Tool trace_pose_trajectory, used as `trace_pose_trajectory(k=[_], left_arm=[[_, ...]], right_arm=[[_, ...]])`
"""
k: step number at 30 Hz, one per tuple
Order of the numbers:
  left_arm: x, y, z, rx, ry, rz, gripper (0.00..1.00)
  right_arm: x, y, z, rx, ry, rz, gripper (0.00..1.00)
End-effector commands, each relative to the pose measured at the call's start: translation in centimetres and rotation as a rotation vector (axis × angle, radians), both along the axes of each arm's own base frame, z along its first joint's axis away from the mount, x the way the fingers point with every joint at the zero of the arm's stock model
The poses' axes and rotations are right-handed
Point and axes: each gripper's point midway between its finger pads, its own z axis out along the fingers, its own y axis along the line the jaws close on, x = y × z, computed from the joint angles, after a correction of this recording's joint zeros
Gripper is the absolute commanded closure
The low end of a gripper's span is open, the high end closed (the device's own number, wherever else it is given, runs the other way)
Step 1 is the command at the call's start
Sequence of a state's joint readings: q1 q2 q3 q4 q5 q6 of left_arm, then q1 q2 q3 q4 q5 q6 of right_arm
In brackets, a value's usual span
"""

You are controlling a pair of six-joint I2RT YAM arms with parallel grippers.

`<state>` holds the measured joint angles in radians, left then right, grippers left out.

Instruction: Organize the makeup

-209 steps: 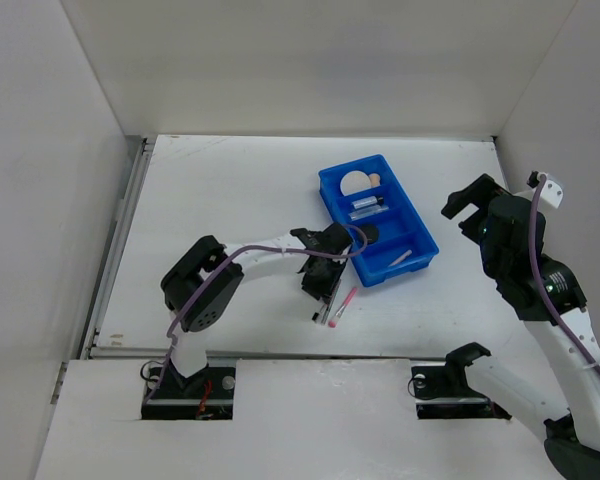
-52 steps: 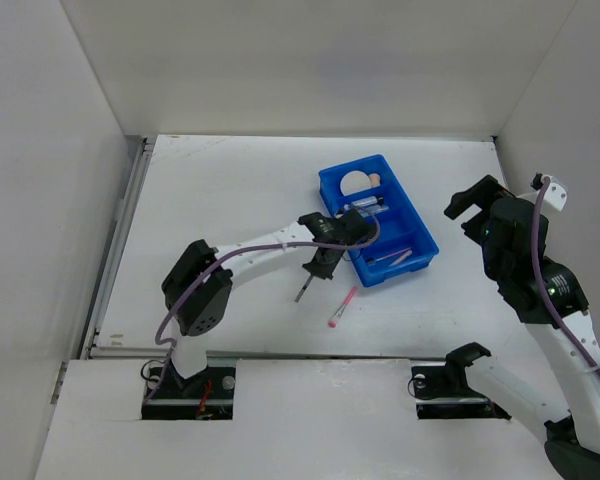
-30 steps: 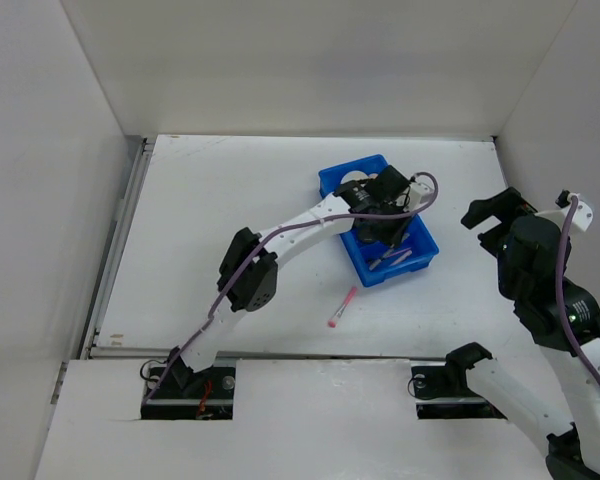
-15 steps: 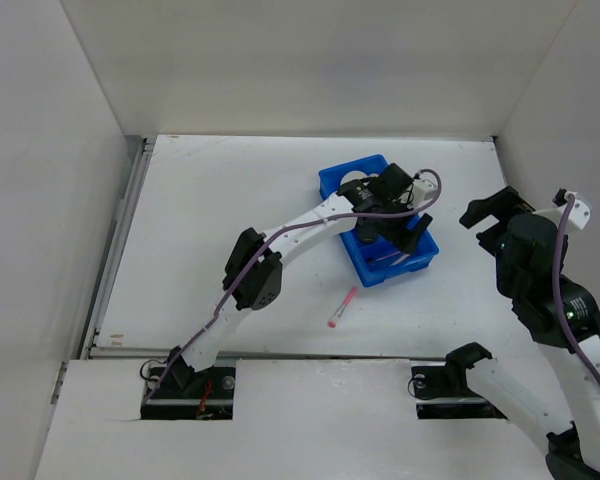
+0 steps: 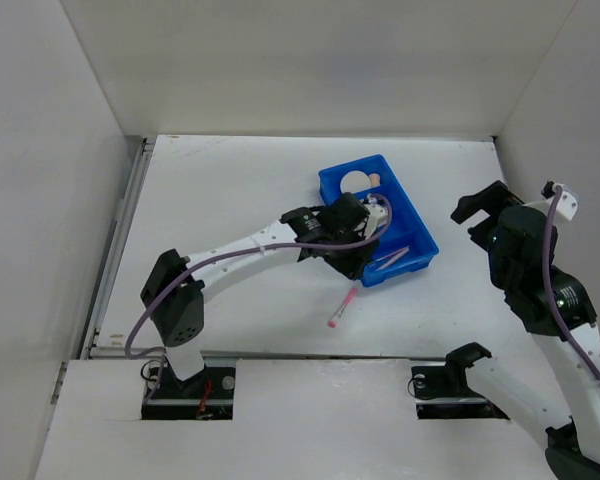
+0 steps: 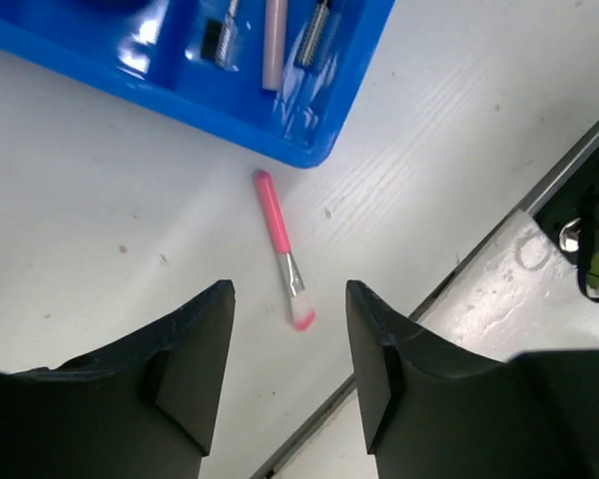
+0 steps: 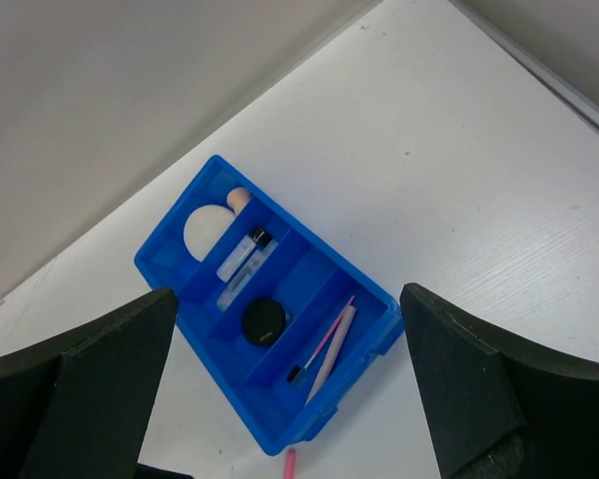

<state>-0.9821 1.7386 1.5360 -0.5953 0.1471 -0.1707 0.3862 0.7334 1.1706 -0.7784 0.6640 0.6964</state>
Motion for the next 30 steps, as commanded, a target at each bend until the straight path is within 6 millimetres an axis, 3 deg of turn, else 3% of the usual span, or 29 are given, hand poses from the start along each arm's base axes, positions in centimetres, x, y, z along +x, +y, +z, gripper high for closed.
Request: trace_pose_trajectory(k=[1,2,3,4,6,8,11,16,20,27,30], left_arm=[[-1.2,0.5,-5.0,0.076,0.073,0.034,0.53],[-1.2,1.0,-5.9,0.099,0.08,0.055,0.5],[-1.3,0.9,-6.4,0.113,0.084,0.075,0.33],[-1.1,1.0,-7.3,0.138,0.085,0.083,0.28],[-1.2,1.3,-8.4,0.177,0.086,0.108,0.27],[-2.3,0.9,-9.4,0.187,0.092,0.109,0.31],[-2.6,1.3,-11.2,0.213,0.075,0.143,0.44],[-2.9,1.1,-13.1,0.231,0.093,0.168,0.57],[-2.6,0.7,-13.5,0.24,0.087,0.152,0.6],[-2.3,1.7,-15.2,0.316,0.076,0.173,0.7],[-2.4,2.3,-15.1,0.328,0.071,0.177,0.85]], right_arm=[[1.5,1.4,0.6,0.032,-0.033,0.044,0.0],[1.5,1.4,0.6,0.032,-0.033,0.045,0.0],[1.5,1.4,0.6,0.032,-0.033,0.045,0.0],[1.5,1.4,0.6,0.032,-0.033,0.045,0.0],[1.5,1.4,0.6,0.032,-0.033,0.045,0.0],[1.5,1.4,0.6,0.032,-0.033,0.045,0.0],[1.2,1.1,0.6,0.03,-0.034,0.036,0.0],[1.2,1.1,0.6,0.03,-0.034,0.036,0.0],[1.2,1.1,0.6,0.03,-0.034,0.036,0.0],[1.0,0.9,0.8,0.03,-0.044,0.027,0.0],[1.0,0.9,0.8,0.03,-0.044,0.027,0.0]])
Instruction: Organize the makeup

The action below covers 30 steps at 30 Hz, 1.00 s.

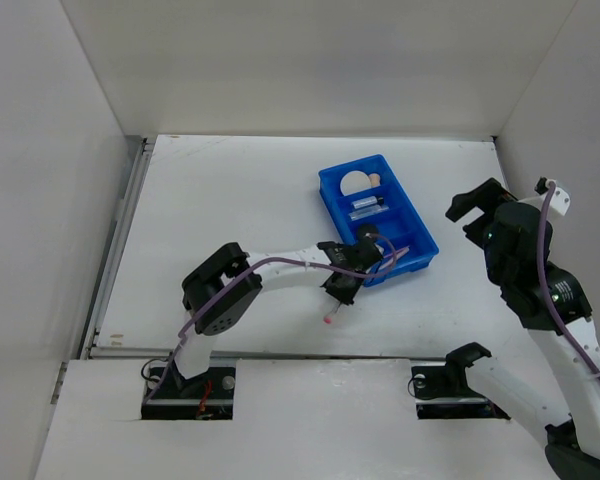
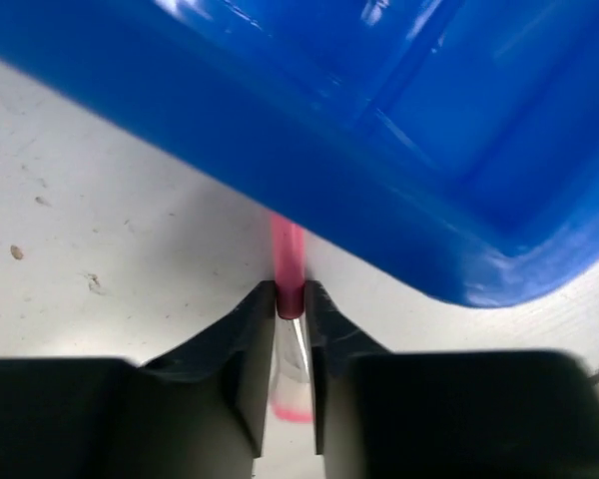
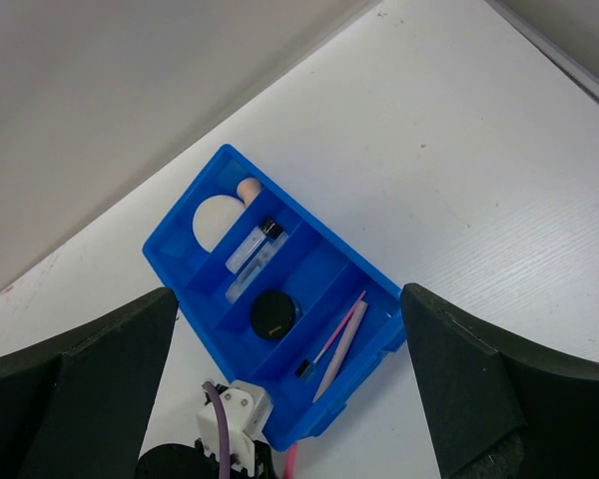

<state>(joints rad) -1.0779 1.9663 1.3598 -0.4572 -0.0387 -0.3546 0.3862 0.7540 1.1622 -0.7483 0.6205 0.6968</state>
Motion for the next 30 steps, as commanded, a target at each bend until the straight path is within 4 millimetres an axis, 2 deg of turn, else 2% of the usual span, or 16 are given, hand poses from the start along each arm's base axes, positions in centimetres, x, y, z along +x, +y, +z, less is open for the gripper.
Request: trace_pose_trajectory(k=[1,2,4,8,9,13,17,18,20,21,23,24,26,27,28,30], left_arm=[[-0.1,2.0,-1.4,0.082,-0.004,0.022,0.89],[-0.1,2.0,-0.5,0.064,-0.014,0.023,0.96],[0.0,3.7,-0.2,0.116,-0.038,0.038,1.0],[0.7,6.1,2.7,0.171,-0.118,0.06,1.0],[0.9,6.6,4.3,0.172,-0.148,0.061,1.0],[2.2,8.6,7.8,0.147,-0.167,0.102,1.0],[3.1,8.4,11.2,0.105,-0.22,0.058,1.0],[3.6,7.6,12.9,0.066,-0.25,0.049,1.0],[4.4,6.8,14.2,0.044,-0.27,-0.002,1.0],[4.9,5.4,15.8,-0.005,-0.286,-0.024,1.0],[5.7,3.6,16.3,-0.025,-0.289,-0.056,1.0],[6.5,2.0,18.2,-0.073,-0.318,-0.079,1.0],[6.9,0.0,19.0,-0.12,-0.311,-0.116,1.0],[7.4,-1.5,18.5,-0.137,-0.304,-0.125,1.0],[7.7,-2.9,19.8,-0.187,-0.315,-0.148,1.0],[8.0,-4.8,19.1,-0.211,-0.291,-0.183,1.0]], right_arm=[[0.2,-0.2,1.1,0.017,-0.048,-0.014,0.0],[0.2,-0.2,1.1,0.017,-0.048,-0.014,0.0],[0.2,-0.2,1.1,0.017,-0.048,-0.014,0.0],[0.2,-0.2,1.1,0.017,-0.048,-0.014,0.0],[0.2,-0.2,1.1,0.017,-0.048,-0.014,0.0],[0.2,-0.2,0.7,0.014,-0.039,-0.014,0.0],[0.2,-0.2,0.7,0.014,-0.039,-0.014,0.0],[0.2,-0.2,0.7,0.014,-0.039,-0.014,0.0],[0.0,-0.3,1.0,0.018,-0.049,-0.014,0.0],[0.0,-0.3,1.0,0.018,-0.049,-0.014,0.0],[-0.3,-0.4,1.2,0.022,-0.061,-0.014,0.0],[-0.3,-0.6,1.2,0.019,-0.062,-0.024,0.0],[-0.6,-0.9,1.3,0.016,-0.063,-0.034,0.0],[-1.0,-1.0,1.6,0.019,-0.069,-0.035,0.0],[-1.4,-1.4,1.6,0.016,-0.07,-0.045,0.0],[-1.8,-1.8,1.6,0.012,-0.073,-0.058,0.0]])
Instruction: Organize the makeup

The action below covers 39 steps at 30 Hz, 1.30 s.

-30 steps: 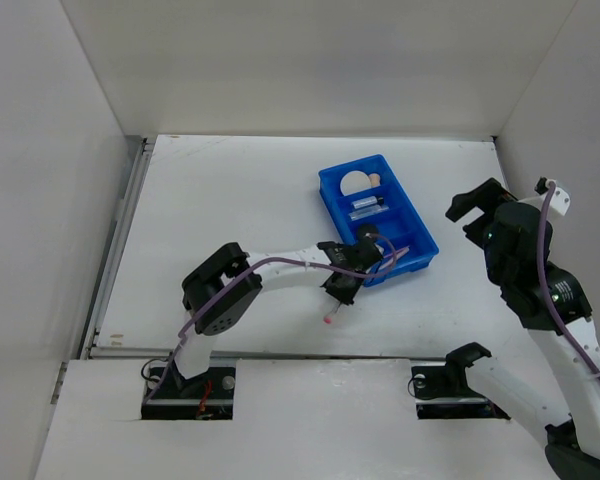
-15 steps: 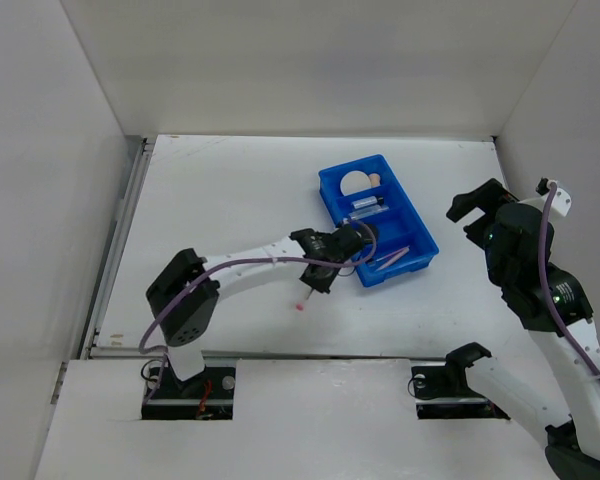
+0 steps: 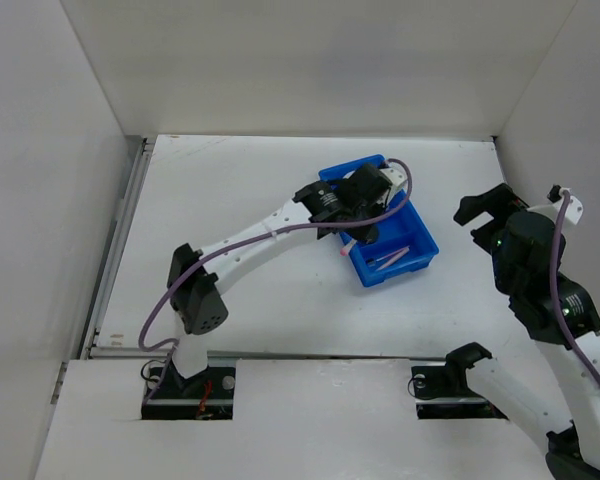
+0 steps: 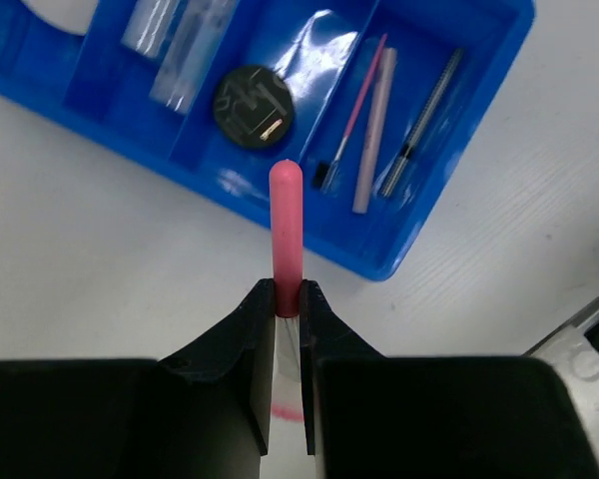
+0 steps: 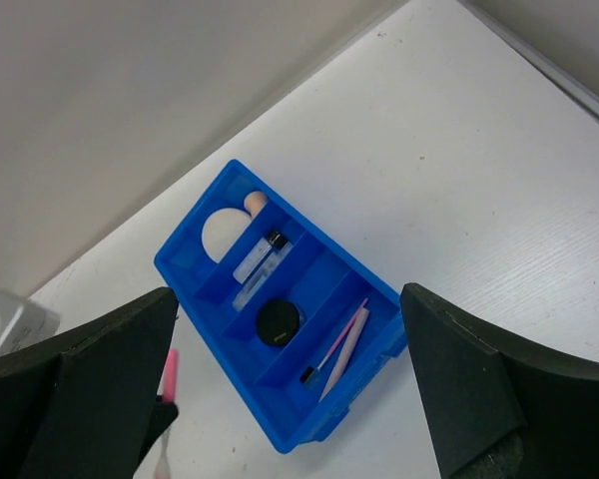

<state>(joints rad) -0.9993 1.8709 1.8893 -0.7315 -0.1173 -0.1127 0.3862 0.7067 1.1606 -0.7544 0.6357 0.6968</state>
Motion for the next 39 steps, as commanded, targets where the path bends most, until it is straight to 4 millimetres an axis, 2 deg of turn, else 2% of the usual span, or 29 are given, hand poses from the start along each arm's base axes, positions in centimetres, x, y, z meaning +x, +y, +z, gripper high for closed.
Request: trace_pose_trajectory(k=[1,3,4,5,6,7,9,10,12,13,14,16,17,18,19,22,23,24,27,28,29,31,32,33,34,35,36,38,39], left_arm=[[0.2,-3.6,0.3,-0.058,0.017,-0.117,1.0],[-0.1,-5.4,0.3,-0.102,0.041,-0.177,1.0],[0.1,-6.5,-0.6,-0.111,0.053,-0.192,1.0],[-0.1,-7.6,0.0,-0.149,0.062,-0.222,1.0],[-0.2,-8.1,-0.1,-0.157,0.07,-0.246,1.0],[-0.1,-8.7,-1.1,-0.152,0.089,-0.257,1.0],[-0.1,-10.1,-1.2,-0.189,0.097,-0.288,1.0],[0.1,-10.4,-1.3,-0.189,0.088,-0.295,1.0],[0.7,-11.6,-3.1,-0.176,0.101,-0.312,1.0],[0.7,-11.6,-2.5,-0.183,0.095,-0.313,1.0],[0.8,-12.0,-3.4,-0.177,0.109,-0.318,1.0],[1.0,-12.3,-3.3,-0.18,0.098,-0.325,1.0],[1.4,-12.3,-3.7,-0.17,0.091,-0.313,0.97],[1.4,-12.3,-3.7,-0.17,0.091,-0.313,0.66],[1.3,-12.4,-3.7,-0.173,0.097,-0.306,0.49],[1.3,-12.0,-2.9,-0.17,0.089,-0.299,0.16],[1.5,-11.8,-2.3,-0.171,0.073,-0.288,0.08],[1.4,-11.3,-1.9,-0.163,0.07,-0.281,0.05],[1.4,-9.3,1.3,-0.154,0.019,-0.237,0.02],[1.1,-8.0,3.4,-0.166,-0.004,-0.214,0.02],[1.2,-6.6,2.7,-0.132,0.001,-0.186,0.01],[1.7,-3.5,3.4,-0.109,-0.02,-0.082,0.01],[2.1,-1.1,6.3,-0.156,-0.061,-0.028,0.01],[2.3,1.1,4.7,-0.116,-0.049,0.031,0.01],[2.5,2.7,4.9,-0.129,-0.041,0.071,0.01],[3.5,5.9,7.0,-0.176,-0.071,0.154,0.01],[3.5,7.9,5.3,-0.163,-0.024,0.222,0.01],[4.7,11.8,5.3,-0.163,-0.042,0.361,0.01],[5.2,15.1,5.9,-0.164,-0.052,0.449,0.01]], right_arm=[[-1.1,-1.2,1.1,0.005,-0.04,-0.044,0.0],[-1.2,-1.4,0.8,-0.003,-0.03,-0.054,0.0],[-1.5,-1.6,1.1,0.002,-0.041,-0.054,0.0],[-1.7,-1.8,1.2,-0.001,-0.041,-0.064,0.0],[-1.8,-1.8,1.0,-0.005,-0.032,-0.064,0.0],[-1.8,-1.8,1.0,-0.005,-0.032,-0.064,0.0],[-2.1,-2.0,1.3,-0.002,-0.039,-0.064,0.0],[-2.1,-2.0,1.3,-0.002,-0.039,-0.064,0.0],[-2.1,-2.0,1.3,-0.002,-0.039,-0.064,0.0],[-2.1,-2.0,1.3,-0.002,-0.039,-0.064,0.0],[-2.1,-2.0,1.3,-0.002,-0.039,-0.064,0.0],[-2.2,-2.0,1.1,-0.006,-0.031,-0.064,0.0],[-2.3,-2.2,1.5,-0.004,-0.04,-0.073,0.0],[-2.3,-2.2,1.5,-0.004,-0.04,-0.073,0.0],[-2.3,-2.2,1.5,-0.004,-0.04,-0.073,0.0],[-2.2,-2.2,1.7,-0.004,-0.04,-0.073,0.0],[-2.2,-2.3,1.7,-0.007,-0.041,-0.082,0.0],[-2.2,-2.3,1.7,-0.007,-0.041,-0.082,0.0],[-2.0,-2.2,1.6,-0.01,-0.033,-0.082,0.0],[-1.7,-2.1,1.4,-0.006,-0.026,-0.084,0.0],[-1.7,-2.1,1.4,0.005,-0.029,-0.087,0.0],[-1.5,-2.0,0.3,0.002,-0.006,-0.089,0.0],[-1.2,-1.8,0.1,0.022,-0.003,-0.095,0.0],[-0.7,-1.5,-0.6,0.021,0.02,-0.099,0.0],[-0.5,-1.4,-0.8,0.026,0.026,-0.101,0.0],[0.2,-1.1,-1.4,0.022,0.051,-0.104,0.0],[0.6,-1.0,-1.7,0.023,0.064,-0.107,0.0],[1.4,-0.3,-2.6,0.026,0.099,-0.094,0.0],[2.2,0.1,-3.2,0.012,0.13,-0.095,0.0]])
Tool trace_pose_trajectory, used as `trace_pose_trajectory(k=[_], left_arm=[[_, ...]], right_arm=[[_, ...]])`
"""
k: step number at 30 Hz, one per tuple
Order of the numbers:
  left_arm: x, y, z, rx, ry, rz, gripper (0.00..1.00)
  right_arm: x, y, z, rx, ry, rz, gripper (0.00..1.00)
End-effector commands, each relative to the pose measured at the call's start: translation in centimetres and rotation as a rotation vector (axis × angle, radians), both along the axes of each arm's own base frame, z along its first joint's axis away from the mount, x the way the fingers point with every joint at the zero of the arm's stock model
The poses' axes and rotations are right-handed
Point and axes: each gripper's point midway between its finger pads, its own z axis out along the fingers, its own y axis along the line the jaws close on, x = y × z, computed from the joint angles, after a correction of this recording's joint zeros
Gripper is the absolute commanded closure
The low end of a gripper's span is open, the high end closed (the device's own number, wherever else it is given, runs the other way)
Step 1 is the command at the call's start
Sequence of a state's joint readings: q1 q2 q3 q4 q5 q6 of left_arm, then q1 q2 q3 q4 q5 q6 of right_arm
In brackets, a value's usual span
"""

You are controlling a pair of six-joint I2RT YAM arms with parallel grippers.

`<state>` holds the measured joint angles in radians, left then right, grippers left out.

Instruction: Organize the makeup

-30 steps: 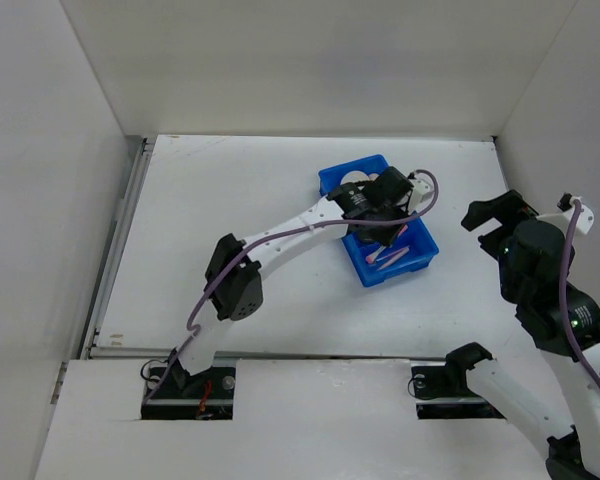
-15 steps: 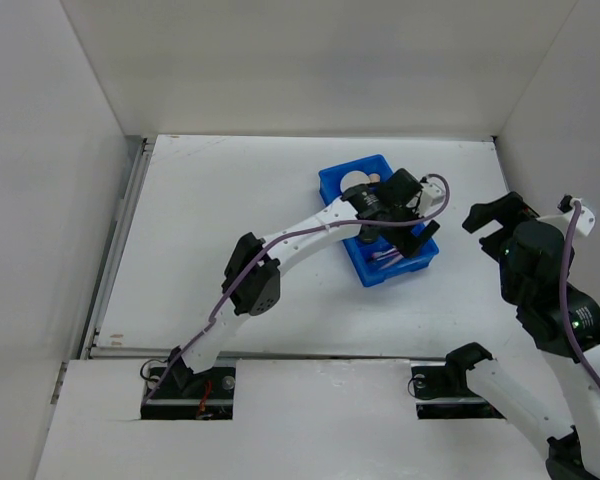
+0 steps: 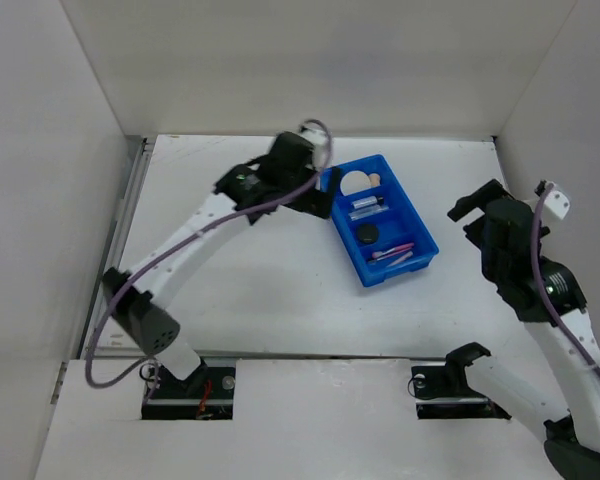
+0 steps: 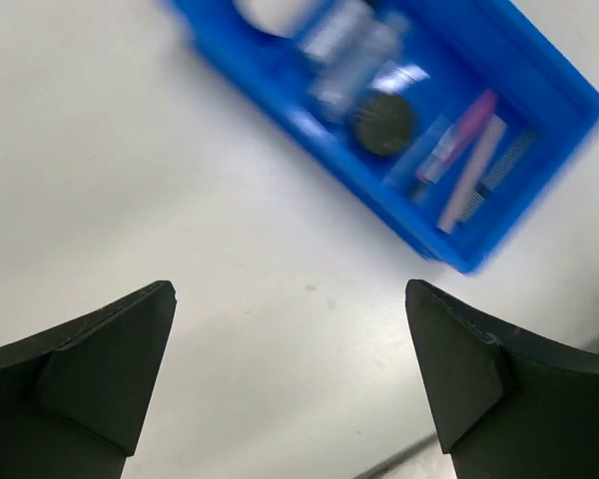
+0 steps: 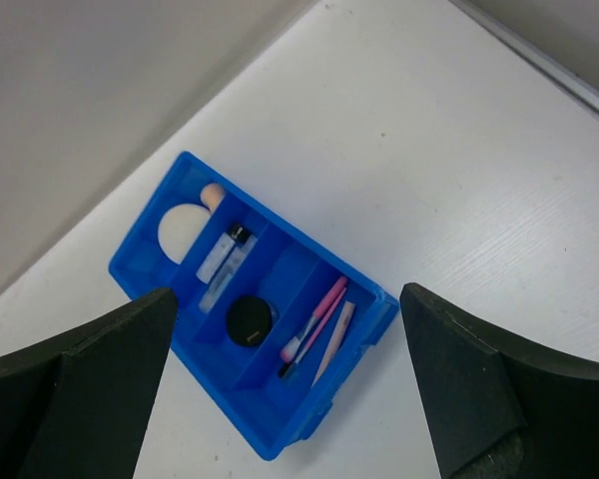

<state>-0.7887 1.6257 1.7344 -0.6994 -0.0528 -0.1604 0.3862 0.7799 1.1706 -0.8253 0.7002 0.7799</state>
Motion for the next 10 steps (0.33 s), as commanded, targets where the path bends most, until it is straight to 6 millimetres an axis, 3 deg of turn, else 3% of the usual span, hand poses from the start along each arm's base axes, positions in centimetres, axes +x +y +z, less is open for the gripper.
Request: trace_pose_trajectory(k=[1,4,8,10], left_arm=[[2.1,8.7,0.0,0.008,-0.002,0.35,0.01],[2.2,15.2,-1.3,0.077,0.03,0.54,0.01],[2.1,21.3,-2.5,0.114,0.061,0.718,0.01],[1.8,22.4,-2.7,0.115,0.075,0.753,0.01]], right_arm=[[1.8,1.0,-1.7,0.01,0.068,-0.006,0.0],[3.2,1.8,-2.9,-0.009,0.15,-0.001,0.0],[4.2,2.8,-4.2,-0.017,0.224,0.028,0.0],[4.5,3.1,-4.4,-0.019,0.23,0.042,0.0]])
